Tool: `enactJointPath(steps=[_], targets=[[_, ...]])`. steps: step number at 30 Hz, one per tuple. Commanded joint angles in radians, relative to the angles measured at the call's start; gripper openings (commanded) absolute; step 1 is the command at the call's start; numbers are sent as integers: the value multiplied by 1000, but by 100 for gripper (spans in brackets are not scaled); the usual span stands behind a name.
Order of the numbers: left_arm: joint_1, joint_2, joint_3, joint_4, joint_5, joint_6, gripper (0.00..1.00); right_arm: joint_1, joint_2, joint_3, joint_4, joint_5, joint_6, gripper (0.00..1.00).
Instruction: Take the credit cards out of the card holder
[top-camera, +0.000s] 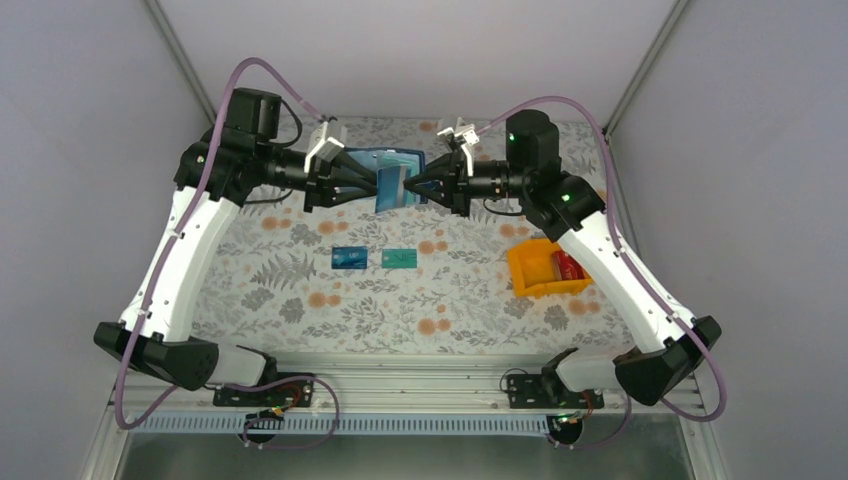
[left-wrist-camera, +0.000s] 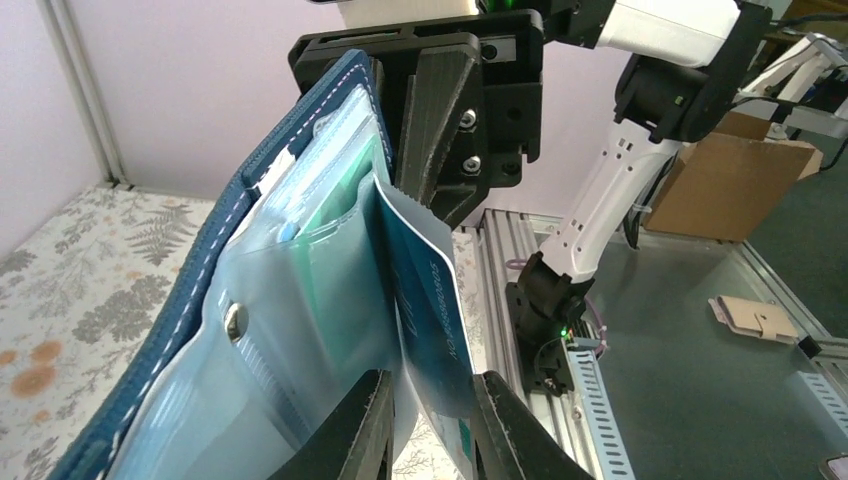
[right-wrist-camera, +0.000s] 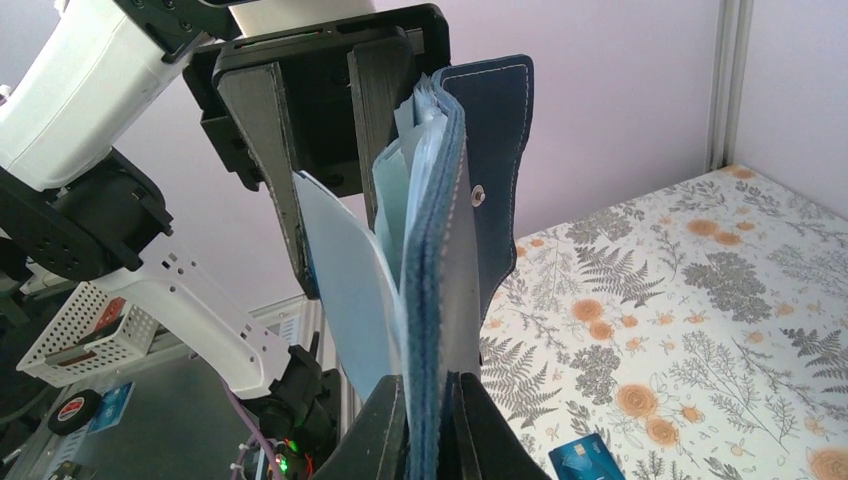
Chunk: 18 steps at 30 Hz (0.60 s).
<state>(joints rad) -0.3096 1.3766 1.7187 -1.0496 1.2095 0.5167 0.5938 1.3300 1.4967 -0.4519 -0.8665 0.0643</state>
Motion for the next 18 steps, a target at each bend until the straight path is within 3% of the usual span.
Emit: enactJointPath(steps=[1,9,13,15,18], targets=[[-16,16,26,-12,103,64,24,10,18,35,63,-6,7,4],[-5,-1,6,-43,100,109,39,-3,1,26,55,-18,-3,4],[-5,1,-16,-6,62,65,40,-3,9,32,56,-31,2,4],[-5,2,-14,-4,71,60,34,-3,10,30,59,-44,6,4],[-6,2,-8,-2,73,55,16,-3,9,30,51,-44,-4,4]])
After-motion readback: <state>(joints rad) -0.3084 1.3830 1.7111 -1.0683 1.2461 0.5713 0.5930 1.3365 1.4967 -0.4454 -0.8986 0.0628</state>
